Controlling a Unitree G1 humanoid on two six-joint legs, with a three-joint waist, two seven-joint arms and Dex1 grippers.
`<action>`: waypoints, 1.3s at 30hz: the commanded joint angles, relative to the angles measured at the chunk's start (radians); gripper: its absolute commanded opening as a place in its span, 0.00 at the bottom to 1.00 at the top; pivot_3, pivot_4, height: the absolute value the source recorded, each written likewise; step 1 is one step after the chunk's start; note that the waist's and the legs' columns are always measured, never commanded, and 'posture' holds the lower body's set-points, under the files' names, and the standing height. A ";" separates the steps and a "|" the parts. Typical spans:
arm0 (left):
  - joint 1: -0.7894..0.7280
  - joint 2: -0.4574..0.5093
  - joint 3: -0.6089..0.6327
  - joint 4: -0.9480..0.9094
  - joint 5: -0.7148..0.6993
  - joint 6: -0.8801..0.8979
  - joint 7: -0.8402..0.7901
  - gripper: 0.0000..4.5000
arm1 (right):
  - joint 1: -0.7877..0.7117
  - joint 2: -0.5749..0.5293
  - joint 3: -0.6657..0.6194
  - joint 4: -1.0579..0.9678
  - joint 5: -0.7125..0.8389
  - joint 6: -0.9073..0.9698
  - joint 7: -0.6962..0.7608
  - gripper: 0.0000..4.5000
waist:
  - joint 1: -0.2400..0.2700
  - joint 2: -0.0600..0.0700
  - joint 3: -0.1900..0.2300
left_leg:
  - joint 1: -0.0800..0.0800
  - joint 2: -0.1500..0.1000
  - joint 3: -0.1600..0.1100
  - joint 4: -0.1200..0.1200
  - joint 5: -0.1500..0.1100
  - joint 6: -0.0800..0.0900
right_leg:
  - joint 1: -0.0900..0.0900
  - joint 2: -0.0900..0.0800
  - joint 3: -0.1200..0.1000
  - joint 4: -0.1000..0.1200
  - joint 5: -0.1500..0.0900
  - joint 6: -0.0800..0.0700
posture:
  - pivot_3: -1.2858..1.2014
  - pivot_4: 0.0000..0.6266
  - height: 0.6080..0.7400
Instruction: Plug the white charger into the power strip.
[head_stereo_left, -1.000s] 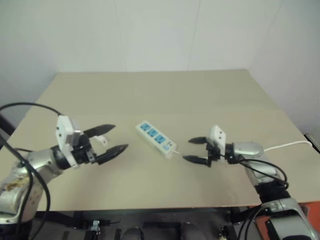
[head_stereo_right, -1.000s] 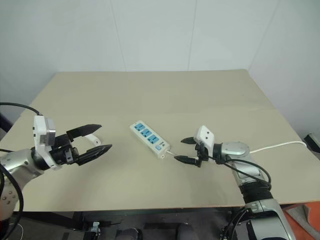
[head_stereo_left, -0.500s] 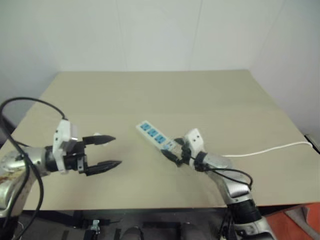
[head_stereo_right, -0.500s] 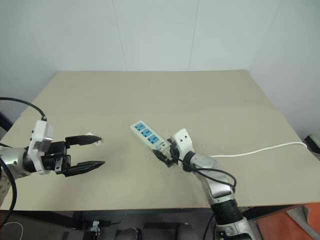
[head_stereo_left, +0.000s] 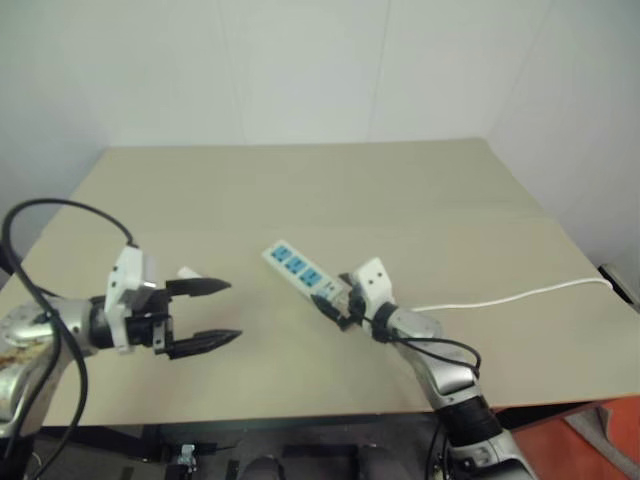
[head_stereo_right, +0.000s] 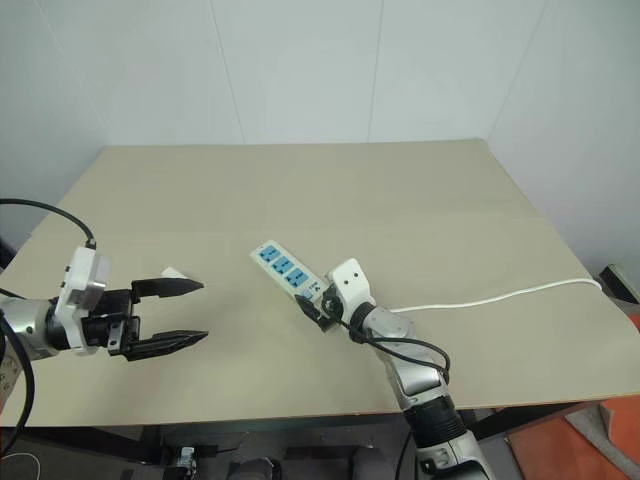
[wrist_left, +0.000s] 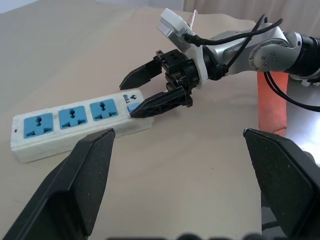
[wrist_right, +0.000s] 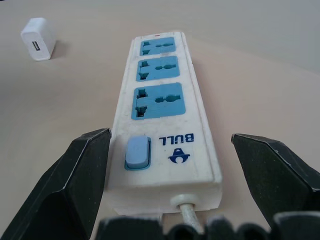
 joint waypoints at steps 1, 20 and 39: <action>0.001 0.005 0.028 -0.016 -0.003 -0.019 -0.004 1.00 | 0.005 0.012 0.011 -0.020 0.004 0.014 -0.004 0.99 | -0.001 0.000 0.000 | 0.000 0.000 0.000 0.000 0.000 0.000 | 0.000 0.000 0.000 0.000 0.000 0.000 | 0.52 0.24 1.00; -0.007 -0.002 0.018 -0.010 0.003 -0.029 -0.002 1.00 | -0.029 0.025 0.033 0.183 -0.018 -0.146 0.063 0.99 | -0.006 0.000 0.000 | -0.001 0.000 0.000 0.000 0.000 0.000 | 0.000 0.000 0.000 -0.001 0.000 0.000 | 0.52 0.24 1.00; 0.005 0.003 0.030 -0.024 -0.005 -0.024 0.006 1.00 | -0.207 0.154 -0.002 0.588 -0.022 -0.395 0.130 0.99 | -0.047 -0.005 -0.003 | 0.005 0.016 0.002 -0.001 0.000 0.000 | 0.000 0.016 0.003 0.001 0.004 -0.007 | 0.52 0.24 1.00</action>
